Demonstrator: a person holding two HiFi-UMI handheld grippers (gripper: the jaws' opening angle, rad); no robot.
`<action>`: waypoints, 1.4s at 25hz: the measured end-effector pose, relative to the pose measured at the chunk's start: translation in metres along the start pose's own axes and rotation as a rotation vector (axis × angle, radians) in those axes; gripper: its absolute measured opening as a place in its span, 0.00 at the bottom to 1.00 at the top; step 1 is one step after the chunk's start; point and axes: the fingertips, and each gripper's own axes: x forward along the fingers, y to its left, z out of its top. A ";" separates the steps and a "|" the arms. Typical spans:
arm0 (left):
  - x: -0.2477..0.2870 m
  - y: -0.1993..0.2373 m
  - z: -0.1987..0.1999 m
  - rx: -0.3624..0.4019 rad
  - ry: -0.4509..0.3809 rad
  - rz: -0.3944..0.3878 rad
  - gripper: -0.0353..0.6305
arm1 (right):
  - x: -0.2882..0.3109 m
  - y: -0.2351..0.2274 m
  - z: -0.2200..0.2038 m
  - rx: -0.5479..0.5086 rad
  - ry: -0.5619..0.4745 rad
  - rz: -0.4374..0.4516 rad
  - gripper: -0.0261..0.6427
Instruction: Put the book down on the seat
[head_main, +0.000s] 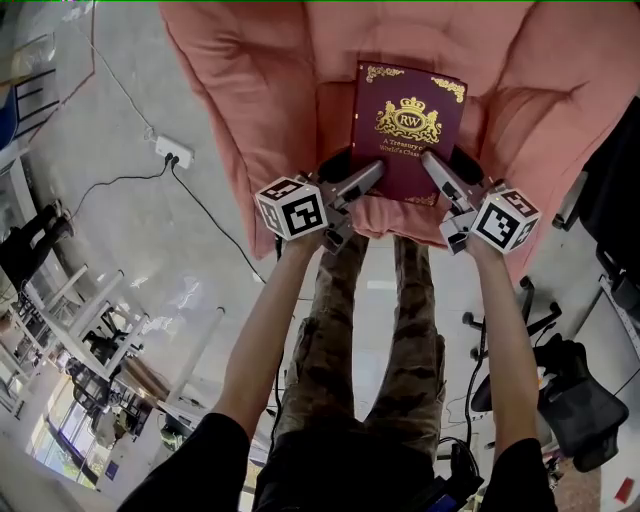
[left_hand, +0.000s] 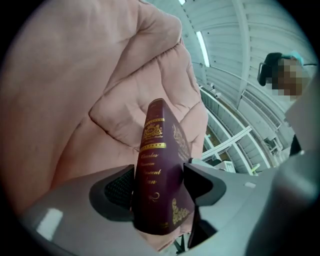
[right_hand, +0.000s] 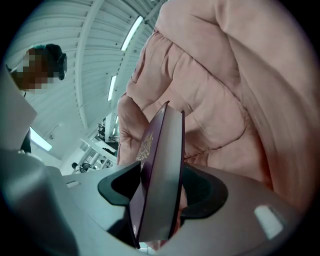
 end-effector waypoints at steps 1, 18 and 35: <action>0.005 0.008 0.002 0.019 0.007 0.037 0.50 | 0.006 -0.006 0.003 -0.029 0.006 -0.015 0.45; 0.044 0.055 -0.035 -0.039 0.072 0.200 0.44 | 0.030 -0.083 -0.013 -0.178 0.177 -0.302 0.44; 0.019 0.016 -0.026 0.252 0.123 0.228 0.38 | 0.000 -0.057 -0.025 -0.302 0.233 -0.427 0.43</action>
